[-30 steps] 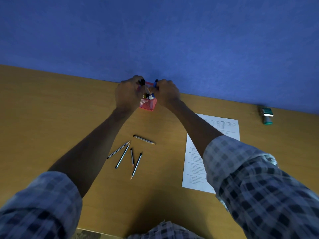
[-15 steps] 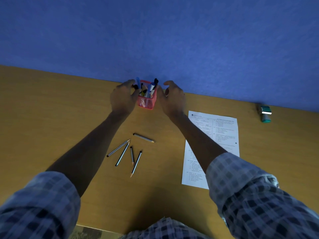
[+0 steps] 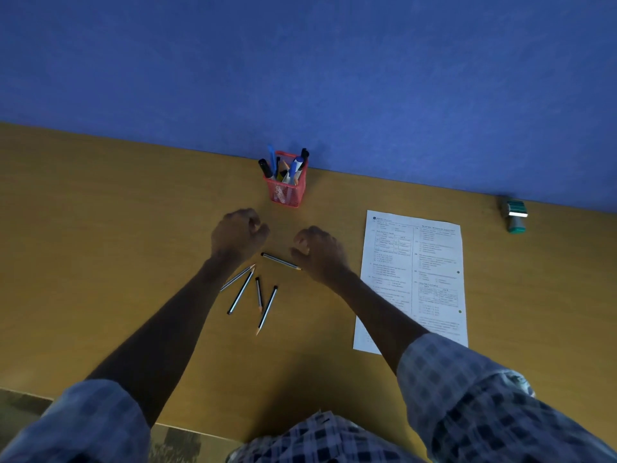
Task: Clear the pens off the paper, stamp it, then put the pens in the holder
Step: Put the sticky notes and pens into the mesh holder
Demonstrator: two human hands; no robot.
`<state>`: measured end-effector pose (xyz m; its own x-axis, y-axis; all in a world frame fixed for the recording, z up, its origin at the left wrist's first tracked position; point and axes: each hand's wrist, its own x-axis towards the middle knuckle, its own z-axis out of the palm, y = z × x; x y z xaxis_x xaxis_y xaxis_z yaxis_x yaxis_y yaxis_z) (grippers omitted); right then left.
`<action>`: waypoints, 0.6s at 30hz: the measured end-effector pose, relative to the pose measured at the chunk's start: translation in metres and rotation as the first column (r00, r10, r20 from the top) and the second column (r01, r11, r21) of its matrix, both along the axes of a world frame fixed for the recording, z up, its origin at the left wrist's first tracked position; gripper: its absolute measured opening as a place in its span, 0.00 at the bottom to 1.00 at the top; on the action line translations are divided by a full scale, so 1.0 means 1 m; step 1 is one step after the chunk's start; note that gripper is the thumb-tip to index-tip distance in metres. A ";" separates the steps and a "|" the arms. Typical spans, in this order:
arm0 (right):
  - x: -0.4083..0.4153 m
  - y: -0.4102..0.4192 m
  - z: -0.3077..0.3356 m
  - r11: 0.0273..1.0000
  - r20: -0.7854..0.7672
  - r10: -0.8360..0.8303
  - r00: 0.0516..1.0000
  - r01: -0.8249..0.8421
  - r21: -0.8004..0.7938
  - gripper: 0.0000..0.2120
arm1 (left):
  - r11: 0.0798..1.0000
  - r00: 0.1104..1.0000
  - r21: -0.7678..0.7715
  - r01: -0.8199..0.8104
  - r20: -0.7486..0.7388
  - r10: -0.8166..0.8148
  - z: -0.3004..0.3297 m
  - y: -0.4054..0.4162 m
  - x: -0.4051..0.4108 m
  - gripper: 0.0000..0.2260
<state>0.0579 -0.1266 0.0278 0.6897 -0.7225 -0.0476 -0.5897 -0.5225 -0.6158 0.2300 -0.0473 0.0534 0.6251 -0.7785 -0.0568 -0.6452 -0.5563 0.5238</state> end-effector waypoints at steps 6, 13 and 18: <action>-0.011 0.017 -0.007 0.997 -0.127 0.075 0.989 -0.079 -0.024 0.11 | 0.965 0.995 0.249 0.082 0.042 -0.095 -0.013 0.039 -0.001 0.08; -0.012 0.021 -0.002 0.996 -0.151 0.074 0.986 -0.079 -0.030 0.06 | 0.903 0.981 0.401 0.154 0.043 -0.187 -0.015 0.064 0.000 0.12; -0.012 0.017 0.002 0.988 -0.040 -0.066 0.997 0.071 0.136 0.04 | 0.911 0.973 0.363 0.193 0.052 -0.227 -0.017 0.072 -0.007 0.08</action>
